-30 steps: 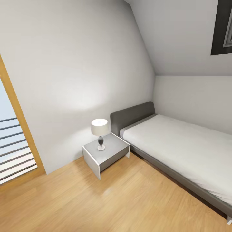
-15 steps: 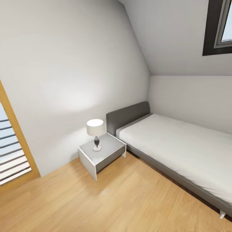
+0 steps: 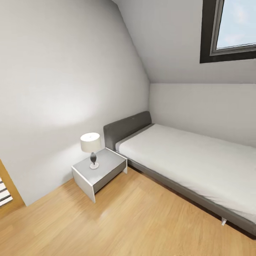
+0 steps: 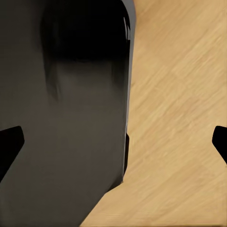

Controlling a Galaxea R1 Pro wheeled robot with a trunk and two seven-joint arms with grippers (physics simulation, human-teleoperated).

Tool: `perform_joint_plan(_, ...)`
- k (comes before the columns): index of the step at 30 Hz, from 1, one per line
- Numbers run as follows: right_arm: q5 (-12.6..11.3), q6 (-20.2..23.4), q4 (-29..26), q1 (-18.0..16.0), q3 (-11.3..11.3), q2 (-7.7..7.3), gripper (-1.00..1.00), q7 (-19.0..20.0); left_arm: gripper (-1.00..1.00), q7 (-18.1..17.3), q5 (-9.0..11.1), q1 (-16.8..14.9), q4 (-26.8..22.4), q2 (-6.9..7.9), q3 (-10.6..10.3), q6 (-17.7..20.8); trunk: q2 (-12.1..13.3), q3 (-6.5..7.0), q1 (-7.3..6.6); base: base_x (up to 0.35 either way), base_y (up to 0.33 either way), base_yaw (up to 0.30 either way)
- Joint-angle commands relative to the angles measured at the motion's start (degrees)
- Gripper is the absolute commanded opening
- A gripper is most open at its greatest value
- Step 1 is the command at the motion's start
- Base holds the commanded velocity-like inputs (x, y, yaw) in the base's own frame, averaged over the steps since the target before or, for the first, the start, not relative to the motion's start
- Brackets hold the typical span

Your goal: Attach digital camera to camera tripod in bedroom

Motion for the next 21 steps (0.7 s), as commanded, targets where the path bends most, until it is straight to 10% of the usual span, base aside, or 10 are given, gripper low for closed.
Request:
perform_joint_plan(1, 0.08, 0.01, -0.02, -0.01, 0.11, -0.01, 1.0, 0.0, 1.0, 0.0, 0.01, 0.03, -0.1, 0.0, 0.0, -0.01, -0.02, -0.03, 0.0, 0.0, 0.0, -0.276)
perform_joint_plan(21, 0.13, 0.02, -0.02, -0.01, 0.71, 0.0, 1.0, 0.0, 1.0, 0.0, 0.01, 0.03, -0.1, 0.0, 0.0, -0.01, -0.02, -0.03, 0.0, 0.0, 0.0, -0.278)
